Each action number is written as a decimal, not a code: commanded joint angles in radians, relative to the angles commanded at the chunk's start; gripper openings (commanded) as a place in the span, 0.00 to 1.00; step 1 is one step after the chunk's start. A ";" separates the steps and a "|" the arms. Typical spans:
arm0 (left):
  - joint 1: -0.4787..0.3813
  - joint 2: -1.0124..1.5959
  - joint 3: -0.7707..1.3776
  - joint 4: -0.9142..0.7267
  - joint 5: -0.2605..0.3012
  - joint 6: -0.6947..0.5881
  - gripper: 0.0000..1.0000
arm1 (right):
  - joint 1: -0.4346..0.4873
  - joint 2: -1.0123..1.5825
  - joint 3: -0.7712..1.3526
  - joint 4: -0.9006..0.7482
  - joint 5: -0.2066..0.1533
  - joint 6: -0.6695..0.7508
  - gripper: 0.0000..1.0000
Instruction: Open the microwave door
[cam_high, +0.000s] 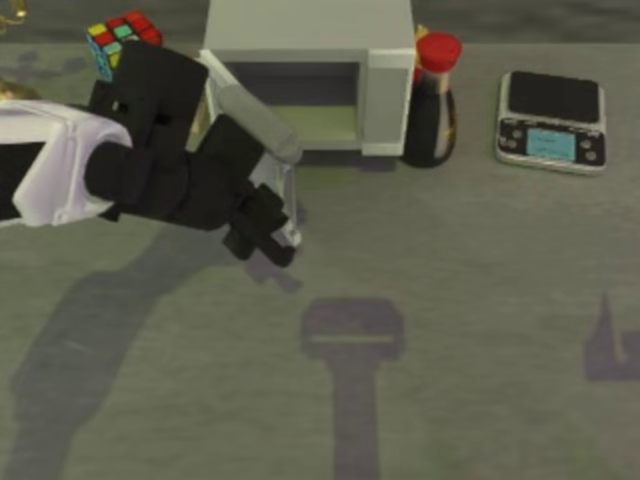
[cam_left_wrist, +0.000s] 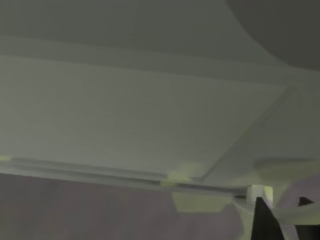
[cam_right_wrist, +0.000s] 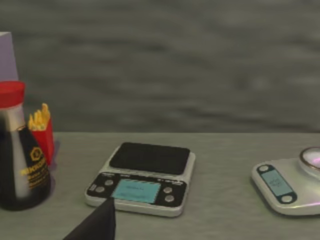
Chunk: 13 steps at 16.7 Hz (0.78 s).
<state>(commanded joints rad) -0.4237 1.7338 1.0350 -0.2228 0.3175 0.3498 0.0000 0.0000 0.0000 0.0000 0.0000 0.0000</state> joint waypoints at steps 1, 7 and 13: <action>0.000 0.000 0.000 0.000 0.000 0.000 0.00 | 0.000 0.000 0.000 0.000 0.000 0.000 1.00; 0.000 0.000 0.000 0.000 0.000 0.000 0.00 | 0.000 0.000 0.000 0.000 0.000 0.000 1.00; -0.001 -0.001 -0.003 -0.006 0.013 0.006 0.00 | 0.000 0.000 0.000 0.000 0.000 0.000 1.00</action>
<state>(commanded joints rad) -0.4249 1.7331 1.0318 -0.2285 0.3308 0.3562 0.0000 0.0000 0.0000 0.0000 0.0000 0.0000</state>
